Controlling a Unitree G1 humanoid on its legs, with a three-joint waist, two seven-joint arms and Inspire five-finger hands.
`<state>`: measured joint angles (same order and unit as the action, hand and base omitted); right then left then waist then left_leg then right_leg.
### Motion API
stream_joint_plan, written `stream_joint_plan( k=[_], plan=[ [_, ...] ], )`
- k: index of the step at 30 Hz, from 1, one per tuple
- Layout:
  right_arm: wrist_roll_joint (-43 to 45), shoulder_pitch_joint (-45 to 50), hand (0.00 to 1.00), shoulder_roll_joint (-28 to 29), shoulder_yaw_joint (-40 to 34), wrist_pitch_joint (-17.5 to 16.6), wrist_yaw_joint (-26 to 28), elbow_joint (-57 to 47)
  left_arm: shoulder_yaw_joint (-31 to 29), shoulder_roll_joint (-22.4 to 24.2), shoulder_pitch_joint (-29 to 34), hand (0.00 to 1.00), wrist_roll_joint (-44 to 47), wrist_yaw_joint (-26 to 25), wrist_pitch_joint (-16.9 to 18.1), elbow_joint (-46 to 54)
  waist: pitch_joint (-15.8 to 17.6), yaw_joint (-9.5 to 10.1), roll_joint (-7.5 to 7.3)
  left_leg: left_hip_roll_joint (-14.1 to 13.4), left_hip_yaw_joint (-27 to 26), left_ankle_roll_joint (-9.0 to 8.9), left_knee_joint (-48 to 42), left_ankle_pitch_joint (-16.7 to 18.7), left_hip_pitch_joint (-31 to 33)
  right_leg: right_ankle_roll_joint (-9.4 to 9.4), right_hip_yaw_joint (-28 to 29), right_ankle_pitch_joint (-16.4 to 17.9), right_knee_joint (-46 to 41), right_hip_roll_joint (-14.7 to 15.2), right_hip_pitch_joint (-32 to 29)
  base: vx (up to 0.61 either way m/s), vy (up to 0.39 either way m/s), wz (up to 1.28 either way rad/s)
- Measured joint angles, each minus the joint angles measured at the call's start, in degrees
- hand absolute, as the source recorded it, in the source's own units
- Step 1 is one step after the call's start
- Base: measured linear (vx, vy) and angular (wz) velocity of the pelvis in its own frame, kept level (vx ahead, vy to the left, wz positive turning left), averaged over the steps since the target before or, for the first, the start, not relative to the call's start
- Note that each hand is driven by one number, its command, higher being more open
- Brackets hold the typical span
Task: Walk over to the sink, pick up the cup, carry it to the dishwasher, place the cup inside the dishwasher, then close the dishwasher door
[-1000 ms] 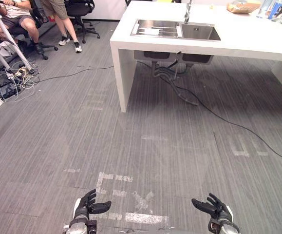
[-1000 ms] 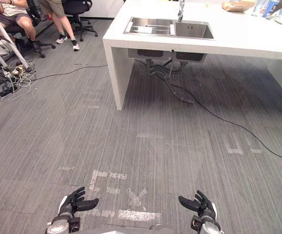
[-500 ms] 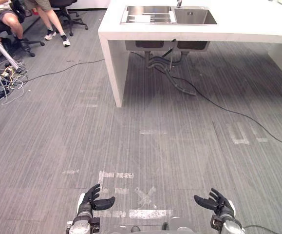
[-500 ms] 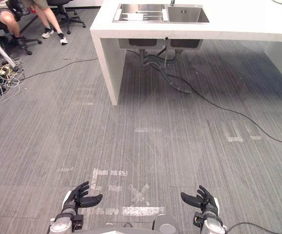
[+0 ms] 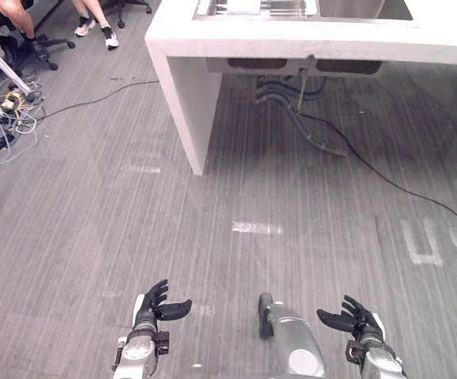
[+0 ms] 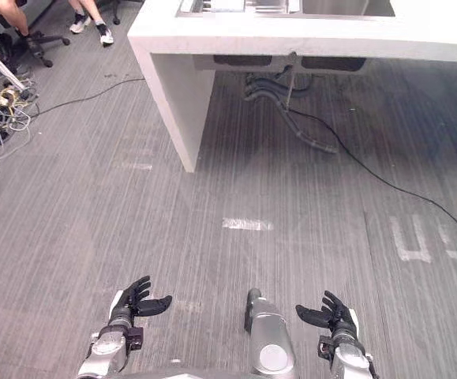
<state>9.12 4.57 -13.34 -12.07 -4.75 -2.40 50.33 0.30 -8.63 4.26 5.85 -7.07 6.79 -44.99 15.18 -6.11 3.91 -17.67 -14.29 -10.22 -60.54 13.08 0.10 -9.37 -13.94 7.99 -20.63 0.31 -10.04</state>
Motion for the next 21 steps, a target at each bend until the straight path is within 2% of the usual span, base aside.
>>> stream_joint_plan(
  k=[1,3,4,5,6,7,8,9,10,11,12,13,14,15,16,17,18,19,20,21],
  plan=[
    [0.52,-0.05,0.90,-0.08,-0.07,-0.48,-0.29,-0.39,0.00,0.34,0.16,0.90,0.11,-0.03,-0.03,1.37,0.52,0.40,-0.89,-0.72,-2.45,1.55,-2.52,0.79,3.20,-0.27,0.10,0.50,3.57,-0.19,5.29,0.55,-0.213,-0.01],
    [0.85,-0.21,0.90,-0.32,-0.19,-0.83,-0.65,-1.28,0.00,0.85,0.30,0.90,0.90,-0.07,-0.01,5.27,0.94,0.70,-1.59,-0.30,-4.64,3.24,-0.41,1.73,8.50,-0.19,0.19,0.42,8.40,-0.46,9.82,0.51,-0.157,0.07],
    [0.84,-0.71,0.90,-0.26,-0.27,-0.97,-0.93,-1.42,0.00,0.96,0.67,0.90,1.65,-0.23,-0.04,9.62,1.15,0.86,-1.96,1.27,-5.41,4.13,5.55,2.25,12.39,0.12,0.19,0.20,11.32,-0.53,12.74,0.49,-0.116,0.01],
    [0.84,-1.04,0.90,-0.14,-0.24,-0.97,-1.17,-1.40,0.02,0.99,1.23,0.90,2.07,-0.33,-0.02,13.31,1.37,1.23,-2.33,3.19,-5.32,4.28,12.40,2.30,14.43,0.42,0.41,0.00,13.06,-0.50,14.55,0.48,-0.066,-0.21],
    [0.82,-1.34,0.90,0.01,0.03,-0.97,-1.30,-1.37,0.06,1.09,1.94,0.90,2.17,-0.56,0.02,18.50,1.57,2.26,-2.65,6.43,-4.11,4.47,25.28,1.31,15.79,0.73,1.48,0.15,15.05,-0.37,16.70,0.57,-0.006,-0.51],
    [0.81,-1.32,0.90,0.07,0.24,-0.99,-1.35,-1.27,0.07,1.70,2.27,0.90,2.17,-1.35,0.09,24.13,1.49,3.59,-2.40,9.81,0.06,3.80,42.04,-4.02,16.89,1.96,2.97,0.88,17.12,-0.58,19.34,0.47,0.009,-0.52],
    [0.81,-1.28,0.90,0.04,0.25,-0.98,-1.35,-1.21,0.05,1.94,2.31,0.90,2.17,-1.57,0.09,25.08,1.38,3.82,-2.15,10.16,0.97,3.63,44.37,-4.93,17.09,2.45,3.31,1.18,17.41,-0.87,19.77,0.56,0.112,-0.55],
    [0.76,-1.14,0.90,0.01,0.09,-0.99,-1.46,-1.12,-0.01,2.96,2.36,0.90,2.18,-2.78,0.27,28.96,1.23,4.12,-1.16,10.51,3.93,3.70,48.02,-8.62,18.81,3.87,4.36,2.37,18.40,-1.83,21.89,0.48,0.185,-0.56],
    [0.72,-0.60,0.90,0.42,0.19,-1.06,-1.58,-1.12,0.02,3.40,2.39,0.90,2.18,-3.73,0.27,32.14,0.88,4.64,-1.22,10.97,5.21,6.15,45.47,-13.42,18.72,5.25,5.94,4.68,17.94,-1.38,23.91,0.59,0.245,-0.60],
    [0.69,-0.25,0.90,0.71,0.15,-1.17,-1.64,-1.15,0.02,3.53,2.43,0.90,2.13,-3.91,0.27,33.99,0.48,4.84,-1.68,11.78,5.77,7.36,44.01,-14.47,18.85,6.10,6.64,6.33,16.33,-0.48,23.89,0.57,0.258,-0.53],
    [0.65,0.22,0.90,1.37,-0.04,-1.21,-1.86,-1.08,-0.01,3.91,2.30,0.90,2.09,-4.21,0.31,38.15,-0.03,4.86,-3.18,13.62,5.65,9.57,41.58,-13.34,18.90,8.32,7.88,9.81,9.26,2.21,21.64,0.48,0.202,-0.23],
    [0.53,0.57,0.90,1.49,-0.15,-1.22,-1.92,-0.98,0.03,4.32,2.01,0.90,1.99,-4.23,0.35,39.97,-0.22,4.61,-3.57,14.24,5.37,10.16,40.62,-11.88,18.81,9.54,8.27,10.70,4.20,3.57,19.50,0.62,0.243,-0.16],
    [0.23,0.61,0.90,1.85,-0.45,-1.17,-1.91,0.23,0.02,4.84,1.68,0.90,1.94,-4.41,0.50,43.64,-0.24,4.37,-3.88,14.93,4.53,11.32,38.50,-8.82,18.13,11.91,9.03,10.50,-9.29,5.21,14.06,0.59,0.229,-0.06],
    [0.21,0.71,0.90,2.77,-0.62,-0.96,-1.72,1.43,-0.17,4.30,1.31,0.90,1.76,-5.15,0.66,46.66,-0.17,4.11,-5.06,16.40,3.87,11.67,37.35,-6.32,15.52,20.41,9.14,6.73,-23.36,8.36,8.92,0.59,0.227,-0.03],
    [0.20,1.09,0.90,3.28,-0.62,-0.92,-1.54,1.84,-0.27,3.82,0.85,0.90,1.58,-5.91,0.69,47.70,-0.11,3.68,-5.56,17.10,3.81,12.02,37.29,-5.06,13.70,23.54,9.24,4.61,-29.29,9.80,7.15,0.68,0.192,0.08],
    [0.17,1.97,0.90,4.00,-0.51,-0.82,-1.16,2.42,-0.71,3.09,-0.43,0.90,0.99,-7.34,0.72,48.89,-0.17,3.48,-5.70,17.84,4.06,12.49,37.65,-3.06,9.85,22.18,8.91,5.30,-38.06,11.58,4.11,0.56,0.118,0.08],
    [0.18,2.25,0.90,4.43,0.03,-0.70,-0.89,2.48,-1.08,2.98,-0.73,0.90,0.89,-8.84,1.21,50.52,-0.21,3.36,-5.57,17.87,4.06,12.42,38.96,-2.16,6.76,19.67,7.83,6.63,-40.41,12.12,2.01,0.75,0.092,-0.06],
    [0.17,2.39,0.90,4.74,1.22,-0.72,-0.06,2.47,-2.12,2.84,-0.80,0.90,0.86,-11.60,2.63,54.58,-0.44,3.26,-5.12,17.43,4.22,11.89,42.78,-1.42,2.07,15.96,4.94,8.79,-38.63,12.56,-1.73,0.52,0.015,-0.15],
    [0.18,2.29,0.90,4.78,1.30,-0.76,0.14,2.44,-2.52,2.96,-0.90,0.90,0.83,-12.31,3.51,56.13,-0.58,3.22,-4.76,16.97,4.22,11.67,44.08,-1.33,0.55,14.35,3.59,9.72,-36.62,12.45,-3.33,0.62,-0.030,-0.13],
    [0.27,1.88,0.90,4.70,1.12,-1.02,0.15,1.89,-2.93,3.05,-1.29,0.90,0.71,-13.75,5.31,58.64,-0.44,3.09,-3.79,15.92,4.15,11.50,46.34,-1.37,-2.44,12.15,1.20,10.99,-31.26,11.97,-6.32,0.40,-0.058,-0.05]
  ],
)
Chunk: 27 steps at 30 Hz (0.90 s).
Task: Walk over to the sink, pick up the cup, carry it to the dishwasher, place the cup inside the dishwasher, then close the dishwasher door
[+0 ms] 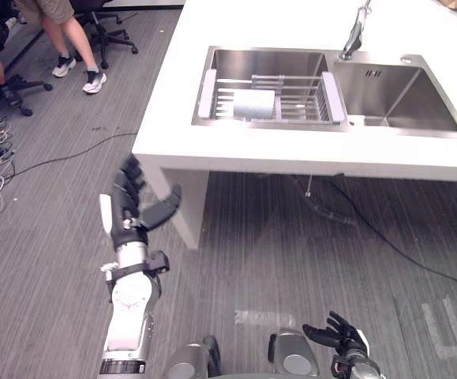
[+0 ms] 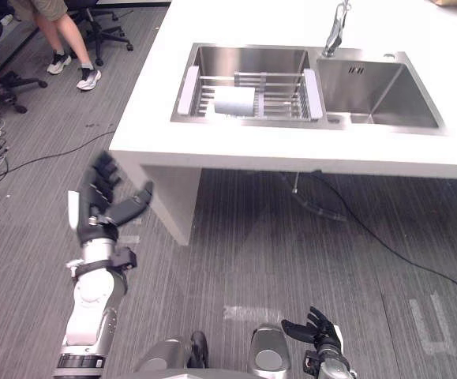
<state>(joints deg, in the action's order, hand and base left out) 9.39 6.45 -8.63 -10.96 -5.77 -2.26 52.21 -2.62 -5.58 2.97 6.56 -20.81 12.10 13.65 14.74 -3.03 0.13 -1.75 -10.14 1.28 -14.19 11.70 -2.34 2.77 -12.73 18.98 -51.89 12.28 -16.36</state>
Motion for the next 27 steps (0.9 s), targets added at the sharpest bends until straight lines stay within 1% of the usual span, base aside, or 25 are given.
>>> stream_joint_plan(
  k=[1,2,3,4,5,6,7,8,9,10,11,12,13,14,15,16,17,19,20,21,22,23,24,25,27],
  plan=[
    [0.00,-0.08,0.90,-0.18,-0.02,-0.17,-0.02,-0.51,-0.09,-0.03,-0.26,0.90,-0.19,-0.45,0.82,0.64,0.07,-0.12,0.51,-0.55,-0.03,-0.01,0.69,0.00,-1.11,-0.29,-0.53,0.07,2.97,-0.44,-1.18,0.40,-0.069,0.00],
    [-0.03,-0.20,0.90,-0.54,0.02,-0.51,0.06,-1.45,-0.24,-0.09,-0.98,0.90,-1.17,-1.25,1.87,1.54,-0.07,-0.50,1.42,-1.71,-0.02,-0.06,1.84,0.02,-3.02,-0.42,-0.63,-0.56,9.95,-1.64,-3.45,0.50,-0.133,0.16],
    [-0.02,-0.35,0.90,-0.74,0.03,-0.91,0.08,-2.11,-0.29,-0.20,-2.11,0.90,-1.75,-1.82,2.70,2.20,-0.15,-1.20,1.83,-2.71,0.03,-0.54,2.65,0.31,-5.02,-0.42,0.41,-4.05,19.80,-2.65,-5.23,0.63,-0.216,0.37],
    [-0.02,-0.05,0.90,-1.05,0.06,-1.13,0.20,-2.14,-0.23,-0.47,-3.47,0.90,-3.37,-2.27,3.06,2.30,-0.38,-1.57,1.50,-3.28,-0.04,-2.68,2.54,1.65,-7.03,-0.37,2.25,-9.55,29.71,-3.15,-5.66,0.64,-0.249,0.47],
    [-0.02,0.37,0.90,-1.27,0.16,-1.13,0.30,-2.14,-0.09,-0.73,-3.89,0.90,-3.93,-2.38,3.23,2.36,-0.64,-1.88,1.06,-3.17,0.01,-4.48,2.14,2.81,-8.06,-0.65,3.16,-13.74,33.88,-3.05,-5.62,0.60,-0.264,0.59],
    [-0.06,1.01,0.90,-2.57,0.22,-1.12,0.59,-1.83,0.21,-0.80,-3.99,0.90,-5.12,-2.53,3.29,2.18,-0.72,-2.72,1.69,-4.43,0.13,-6.95,0.86,5.08,-10.31,-3.50,3.63,-23.61,32.20,-3.43,-4.47,0.50,-0.210,0.29],
    [-0.27,0.72,0.90,-4.07,0.18,-1.05,0.90,-1.54,0.36,-0.50,-4.00,0.90,-5.93,-2.32,3.01,2.08,-0.96,-2.34,3.54,-5.91,0.03,-7.27,-0.30,5.20,-10.52,-3.98,3.51,-20.39,27.92,-4.47,-5.48,0.58,-0.241,0.12],
    [-0.47,0.58,0.90,-4.87,-0.01,-1.04,1.08,-1.73,0.38,-1.17,-4.55,0.90,-6.69,-1.98,3.01,2.16,-1.07,-2.15,3.70,-5.92,0.11,-7.22,-1.63,3.93,-10.51,-4.27,3.94,-17.14,23.22,-4.11,-6.68,0.50,-0.236,-0.04],
    [-0.57,0.73,0.90,-5.83,-0.12,-0.96,1.45,-1.88,1.02,-2.59,-5.75,0.90,-6.74,-1.39,2.85,1.99,-1.07,-2.59,3.69,-6.03,0.50,-8.02,-4.60,2.00,-10.63,-4.45,3.75,-13.17,18.94,-3.46,-6.65,0.57,-0.308,0.21],
    [-0.59,1.06,0.90,-6.75,-0.09,-0.77,1.94,-1.84,2.09,-4.16,-7.32,0.90,-6.94,-0.48,2.82,1.56,-0.93,-3.08,3.92,-7.04,1.85,-9.58,-11.47,-0.44,-9.01,-4.72,2.77,-10.13,17.93,-3.12,-4.18,0.45,-0.268,0.34],
    [-0.59,1.29,0.90,-7.12,-0.05,-0.63,2.19,-1.77,2.58,-5.11,-8.28,0.90,-7.34,0.31,2.81,1.03,-0.83,-3.19,4.02,-7.96,2.15,-10.11,-16.48,-2.63,-7.49,-4.93,2.20,-9.19,18.45,-3.10,-2.27,0.40,-0.231,0.27],
    [-0.61,1.49,0.90,-7.55,0.10,-0.32,2.43,-1.48,3.57,-7.54,-9.72,0.90,-8.63,1.47,2.85,-0.26,-0.51,-2.94,3.83,-11.18,1.34,-9.98,-27.31,-4.78,-3.87,-5.32,1.14,-8.53,21.55,-4.23,2.90,0.33,-0.196,0.09],
    [-0.57,1.75,0.90,-7.51,0.12,-0.28,2.52,-1.48,4.15,-9.02,-10.20,0.90,-9.30,1.95,2.82,-0.60,-0.62,-2.65,4.06,-12.60,0.27,-9.34,-31.75,-3.28,-2.24,-5.54,0.72,-8.55,23.62,-4.92,5.37,0.34,-0.208,-0.02],
    [-0.57,2.06,0.90,-7.48,0.08,-0.34,2.52,-1.88,5.17,-12.14,-10.93,0.90,-10.94,2.95,3.10,-0.61,-0.73,-2.37,3.95,-13.84,-1.58,-8.40,-35.16,-0.61,0.56,-5.88,0.16,-8.59,27.17,-5.47,9.38,0.31,-0.180,-0.01],
    [-0.57,2.16,0.90,-8.20,0.08,-0.67,2.82,-2.11,5.73,-14.53,-11.42,0.90,-12.88,4.28,3.39,-0.27,-1.09,-2.37,3.75,-13.35,-3.46,-7.39,-32.68,1.07,3.37,-6.15,-0.12,-8.63,30.26,-5.47,12.08,0.25,-0.103,0.01],
    [-0.58,2.02,0.90,-8.62,0.08,-0.73,2.96,-2.08,5.72,-15.38,-11.86,0.90,-14.00,5.24,3.43,-0.10,-1.15,-2.21,3.88,-12.85,-4.25,-6.78,-30.27,1.52,4.51,-6.24,-0.14,-8.74,31.63,-5.47,13.11,0.26,-0.047,0.02],
    [-0.58,1.81,0.90,-9.09,0.10,-0.71,3.25,-2.03,5.82,-17.00,-12.72,0.90,-15.99,6.98,3.49,-0.07,-1.21,-1.82,4.00,-11.54,-4.93,-6.24,-24.02,1.83,6.14,-5.18,-0.17,-9.53,33.78,-5.39,14.76,0.21,-0.001,-0.04],
    [-0.63,1.73,0.90,-9.21,0.11,-0.71,3.79,-2.03,6.89,-19.13,-13.42,0.90,-17.48,9.27,3.44,-0.42,-1.26,-1.42,4.07,-8.62,-4.40,-6.54,-11.49,1.01,7.18,-4.38,-0.17,-9.99,36.19,-5.38,17.39,0.31,0.069,-0.06],
    [-0.70,1.82,0.90,-9.35,0.11,-0.71,3.95,-2.08,7.54,-19.46,-13.60,0.90,-17.91,10.46,3.42,-0.89,-1.56,-1.32,4.54,-7.05,-4.11,-6.73,-5.49,-2.03,7.17,-4.01,-0.17,-10.09,36.65,-5.46,17.88,0.36,0.131,-0.06],
    [-0.77,2.02,0.90,-9.84,0.10,-0.70,4.25,-2.14,9.01,-20.24,-14.06,0.90,-17.94,11.92,3.28,-1.88,-2.08,-1.31,5.78,-6.01,-3.52,-6.79,1.31,-11.02,7.35,-3.04,-0.03,-9.88,37.06,-6.49,18.19,0.31,0.152,-0.08],
    [-1.18,1.77,0.90,-9.43,0.12,-0.57,4.33,-1.94,9.98,-21.48,-14.37,0.90,-17.99,12.99,3.31,-2.90,-2.34,-1.32,6.20,-5.93,-4.33,-3.94,2.60,-11.56,6.63,-2.22,0.26,-9.34,36.92,-6.88,18.63,0.29,0.140,-0.01],
    [-1.85,1.85,0.90,-8.79,0.15,-0.56,4.34,-2.19,11.08,-22.56,-14.51,0.90,-17.99,13.92,2.92,-3.92,-2.38,-1.60,5.12,-4.78,-4.30,-3.76,4.00,-12.04,5.96,-1.83,0.26,-9.37,36.91,-5.88,18.66,0.24,0.140,0.02],
    [-2.18,1.93,0.90,-8.60,0.21,-0.58,4.79,-2.35,12.04,-23.52,-14.51,0.90,-18.03,14.93,2.57,-4.61,-2.34,-1.62,4.54,-3.91,-4.41,-3.49,5.67,-12.21,5.15,-1.57,0.44,-9.22,36.96,-5.18,18.66,0.17,0.102,0.10],
    [-2.30,1.95,0.90,-8.53,0.18,-0.57,4.76,-2.35,13.08,-24.24,-14.50,0.90,-18.52,16.33,1.98,-5.13,-2.35,-1.73,4.17,-2.75,-4.56,-2.96,7.35,-12.57,4.59,-1.47,0.80,-9.17,37.20,-4.41,18.59,0.15,0.116,0.09],
    [-2.39,1.96,0.90,-8.45,0.20,-0.56,4.78,-2.25,14.57,-25.43,-14.39,0.90,-19.15,18.39,1.36,-5.15,-2.38,-1.71,4.11,-1.41,-4.55,-2.54,9.13,-12.86,3.81,-1.45,1.81,-9.16,37.51,-3.52,18.67,0.12,0.111,0.11]
  ],
)
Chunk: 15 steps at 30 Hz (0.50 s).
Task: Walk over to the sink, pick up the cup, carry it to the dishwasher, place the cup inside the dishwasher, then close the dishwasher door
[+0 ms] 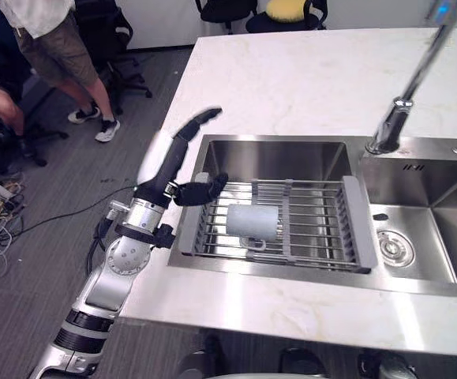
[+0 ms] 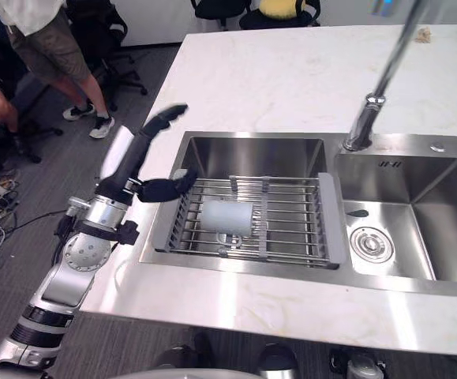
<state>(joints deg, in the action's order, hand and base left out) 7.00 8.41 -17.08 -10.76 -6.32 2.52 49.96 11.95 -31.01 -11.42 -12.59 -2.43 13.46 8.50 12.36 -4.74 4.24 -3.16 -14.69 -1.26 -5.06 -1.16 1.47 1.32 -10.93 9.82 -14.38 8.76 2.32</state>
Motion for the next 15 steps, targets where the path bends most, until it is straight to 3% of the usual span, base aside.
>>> stream_joint_plan(
  k=[8,15],
  plan=[
    [-2.59,-1.52,0.90,1.46,2.42,-0.01,0.29,0.35,5.20,-1.60,2.22,0.90,-2.08,5.44,0.00,1.75,-0.18,0.16,0.01,1.13,0.49,-0.02,3.02,-0.79,-1.17,1.22,0.03,0.15,2.04,0.22,0.99,0.04,0.016,0.03],
    [-4.93,-1.12,0.90,1.59,2.83,0.01,0.04,2.35,6.62,-1.98,7.68,0.90,-2.07,6.59,0.04,7.01,-1.49,0.56,-0.04,1.11,0.75,-0.22,7.11,-3.51,-2.45,1.25,-0.12,0.18,2.78,-0.53,0.92,-0.04,-0.024,0.01]
  ],
)
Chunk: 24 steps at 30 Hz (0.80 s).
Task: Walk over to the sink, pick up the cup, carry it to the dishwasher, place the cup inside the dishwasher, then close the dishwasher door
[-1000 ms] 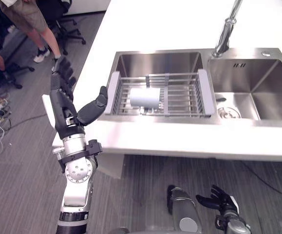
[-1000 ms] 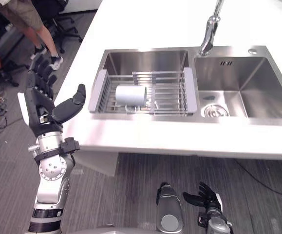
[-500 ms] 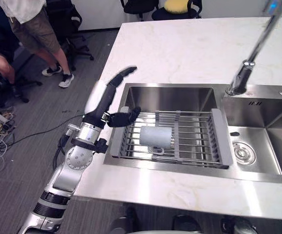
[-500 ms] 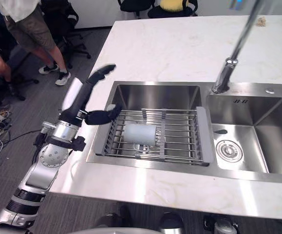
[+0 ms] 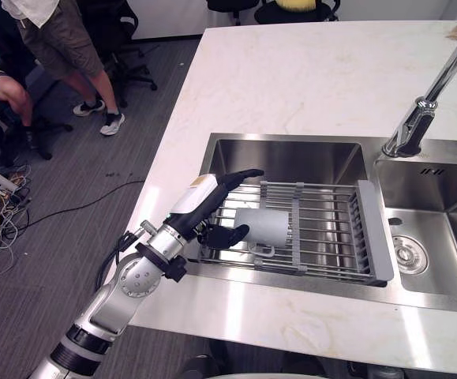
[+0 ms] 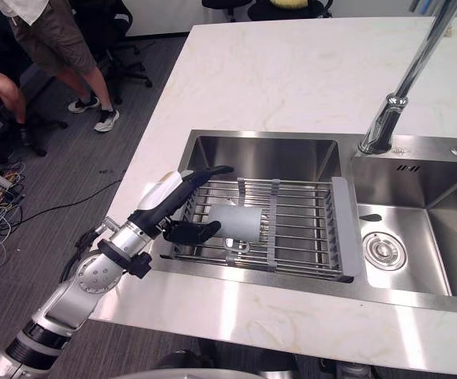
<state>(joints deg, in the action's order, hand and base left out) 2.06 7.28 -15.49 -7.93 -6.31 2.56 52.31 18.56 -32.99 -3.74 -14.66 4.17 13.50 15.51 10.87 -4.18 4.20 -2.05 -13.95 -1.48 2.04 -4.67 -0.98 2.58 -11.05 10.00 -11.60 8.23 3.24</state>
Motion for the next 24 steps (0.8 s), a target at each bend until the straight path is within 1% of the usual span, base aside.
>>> stream_joint_plan(
  k=[3,8,11,13,15,16,18,21,24],
  plan=[
    [-0.15,0.37,0.90,0.03,1.30,0.01,-0.08,1.11,1.03,-0.02,2.58,0.90,0.00,0.32,0.09,1.89,-0.91,0.20,-0.02,0.07,0.05,0.06,1.63,-0.91,-0.97,0.03,0.01,0.03,0.10,-0.05,0.04,-0.05,0.006,0.02],
    [-1.68,0.79,0.90,0.85,2.13,0.03,-0.01,1.38,3.26,0.08,3.14,0.90,-1.60,1.11,0.08,2.06,-2.16,0.16,-0.45,0.09,0.25,0.16,2.93,-1.72,-1.49,0.07,-0.10,0.01,0.20,-0.02,0.01,-0.02,0.005,0.02],
    [-1.68,0.89,0.90,1.53,2.13,0.03,0.00,1.39,4.07,2.01,3.00,0.90,-5.19,1.03,-0.06,1.56,-2.40,0.06,-0.83,0.14,0.27,0.25,2.94,-1.79,-1.46,0.14,-0.11,-0.03,0.20,0.04,-0.01,0.00,0.000,0.00],
    [-1.68,0.96,0.90,1.71,2.13,0.04,0.00,1.38,4.57,4.34,2.24,0.90,-7.56,0.86,-0.31,-0.07,-2.41,0.01,-0.95,0.18,0.30,0.26,2.94,-1.81,-1.33,0.16,-0.13,-0.05,0.19,0.06,-0.13,0.00,0.000,0.00],
    [-1.65,0.94,0.90,1.99,2.13,0.04,-0.03,1.25,4.60,7.26,0.14,0.90,-10.73,0.20,-1.72,-3.74,-2.44,-0.24,-0.99,0.17,0.29,0.32,2.94,-2.10,-0.82,0.19,-0.12,-0.07,0.00,0.06,-0.70,0.00,0.000,0.00],
    [-1.64,0.88,0.90,2.09,2.14,0.07,-0.03,1.15,4.60,7.62,-0.41,0.90,-11.41,-0.20,-2.09,-4.59,-2.43,-0.38,-1.02,0.16,0.31,0.35,2.95,-2.12,-0.73,0.20,-0.14,-0.07,-0.01,0.05,-0.83,0.00,0.000,0.00],
    [-1.63,0.85,0.90,2.29,2.18,0.08,-0.02,0.56,4.60,7.76,-1.81,0.90,-13.25,-1.30,-3.37,-7.67,-2.41,-1.46,-1.04,0.15,0.35,0.35,2.96,-2.15,-0.64,0.27,-0.21,-0.13,0.24,0.01,-0.85,0.00,0.000,0.00],
    [-1.60,1.20,0.90,2.29,2.15,0.25,-0.21,0.41,5.71,7.98,-4.02,0.90,-14.67,-1.93,-4.52,-10.85,-2.31,-1.62,-1.20,0.06,0.33,0.34,2.97,-2.14,-0.46,0.38,-0.21,-0.26,0.65,-0.11,-0.90,0.00,0.000,0.00],
    [-1.57,1.11,0.90,2.31,2.09,0.61,-0.27,0.38,7.04,8.08,-5.87,0.90,-16.15,-1.92,-4.62,-13.99,-2.24,-1.81,-1.31,-0.01,0.20,0.32,2.98,-2.12,-0.20,0.37,-0.15,-0.38,0.92,-0.18,-1.13,0.00,-0.001,-0.01]
  ],
)
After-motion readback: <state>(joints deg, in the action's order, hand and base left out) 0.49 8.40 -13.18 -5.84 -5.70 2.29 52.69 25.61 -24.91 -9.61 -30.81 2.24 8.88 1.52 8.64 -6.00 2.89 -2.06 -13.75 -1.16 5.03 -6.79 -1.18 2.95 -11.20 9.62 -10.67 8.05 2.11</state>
